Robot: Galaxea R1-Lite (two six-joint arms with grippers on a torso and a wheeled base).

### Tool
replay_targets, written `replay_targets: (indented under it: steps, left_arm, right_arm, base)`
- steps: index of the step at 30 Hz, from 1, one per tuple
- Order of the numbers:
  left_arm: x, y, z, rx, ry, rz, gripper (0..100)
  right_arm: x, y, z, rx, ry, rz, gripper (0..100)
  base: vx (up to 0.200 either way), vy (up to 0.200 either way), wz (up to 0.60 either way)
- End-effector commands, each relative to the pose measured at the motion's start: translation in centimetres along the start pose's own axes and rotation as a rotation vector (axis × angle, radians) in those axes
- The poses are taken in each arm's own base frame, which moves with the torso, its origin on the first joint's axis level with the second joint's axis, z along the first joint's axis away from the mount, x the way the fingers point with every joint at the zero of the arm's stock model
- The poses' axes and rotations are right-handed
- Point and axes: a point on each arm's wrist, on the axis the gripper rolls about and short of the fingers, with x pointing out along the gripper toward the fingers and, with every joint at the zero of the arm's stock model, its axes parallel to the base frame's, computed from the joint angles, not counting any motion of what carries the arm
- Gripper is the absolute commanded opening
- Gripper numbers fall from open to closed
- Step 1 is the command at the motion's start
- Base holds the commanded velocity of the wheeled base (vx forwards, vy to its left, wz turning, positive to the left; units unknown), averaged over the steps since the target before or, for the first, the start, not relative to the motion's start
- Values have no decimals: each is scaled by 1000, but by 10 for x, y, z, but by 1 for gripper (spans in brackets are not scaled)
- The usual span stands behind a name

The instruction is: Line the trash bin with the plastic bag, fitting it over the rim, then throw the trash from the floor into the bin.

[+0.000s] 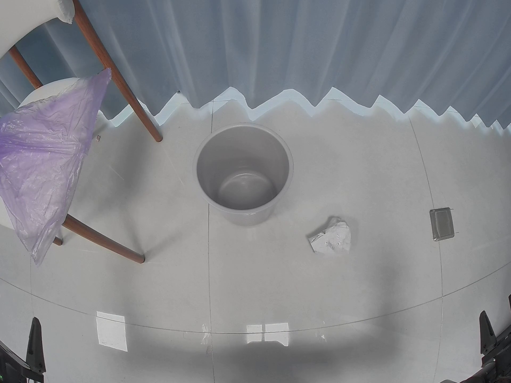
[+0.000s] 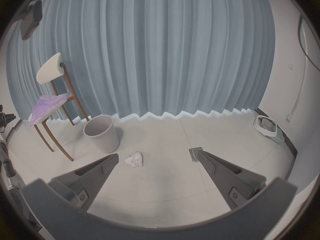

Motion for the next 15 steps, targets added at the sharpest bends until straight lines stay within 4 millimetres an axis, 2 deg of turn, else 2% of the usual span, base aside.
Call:
replay_targets:
  steps: [1,3,6,8,9,15]
  left_arm:
    - [-3,3,19,26,-29,3,100]
    - [-3,4,27,29,-20,2,100]
    - [9,6,45,33,40,-12,100]
    - [11,6,48,33,47,-16,100]
    - [20,8,57,33,78,-22,100]
    - [45,11,81,31,129,-29,100]
  right_arm:
    - [0,0,-5,1,2,0,100]
    - [0,0,-5,1,2,0,100]
    - [0,0,-5,-2,2,2,100]
    - [0,0,-5,-2,2,2,100]
    - [0,0,-5,-2,2,2,100]
    - [0,0,-5,-2,2,2,100]
  base:
    - [0,0,0]
    - [0,0,0]
    - [0,0,0]
    - [0,0,0]
    - [0,0,0]
    - [0,0,0]
